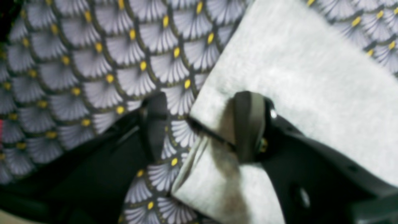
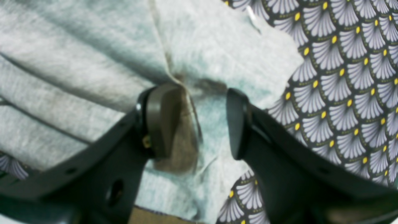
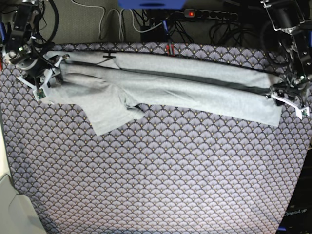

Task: Fold the T-shirt properly
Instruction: 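Release the folded edge and reposition both grippers at the shirt's ends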

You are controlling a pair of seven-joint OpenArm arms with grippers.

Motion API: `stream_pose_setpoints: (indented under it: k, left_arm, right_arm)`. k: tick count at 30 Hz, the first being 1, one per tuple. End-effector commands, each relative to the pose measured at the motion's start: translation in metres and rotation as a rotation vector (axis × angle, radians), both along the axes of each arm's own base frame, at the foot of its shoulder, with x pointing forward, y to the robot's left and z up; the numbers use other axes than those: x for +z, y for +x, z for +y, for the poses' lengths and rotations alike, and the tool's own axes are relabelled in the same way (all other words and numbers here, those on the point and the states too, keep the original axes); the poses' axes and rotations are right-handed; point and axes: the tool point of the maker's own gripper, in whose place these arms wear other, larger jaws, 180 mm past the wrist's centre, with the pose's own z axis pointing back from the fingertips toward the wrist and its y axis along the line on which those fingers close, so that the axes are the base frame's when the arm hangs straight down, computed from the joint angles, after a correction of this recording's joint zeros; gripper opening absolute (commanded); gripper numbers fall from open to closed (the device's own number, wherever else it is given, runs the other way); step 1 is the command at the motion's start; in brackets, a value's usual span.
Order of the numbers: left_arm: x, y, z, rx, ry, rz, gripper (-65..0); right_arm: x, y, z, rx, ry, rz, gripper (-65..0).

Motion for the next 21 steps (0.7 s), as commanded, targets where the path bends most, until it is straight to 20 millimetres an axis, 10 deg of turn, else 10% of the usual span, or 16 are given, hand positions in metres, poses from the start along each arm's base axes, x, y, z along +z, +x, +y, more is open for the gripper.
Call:
stream_pose_setpoints:
  k: [1, 21]
  left_arm:
    - [0.011, 0.011, 0.004, -0.002, 0.017, -0.029, -31.2]
    - [0.024, 0.032, -0.021, -0.079, 0.026, -0.071, -31.2]
  right_arm:
    - [0.009, 0.007, -0.003, 0.007, -0.006, -0.035, -36.5]
    - [0.009, 0.007, -0.003, 0.008, -0.008, -0.033, -36.5]
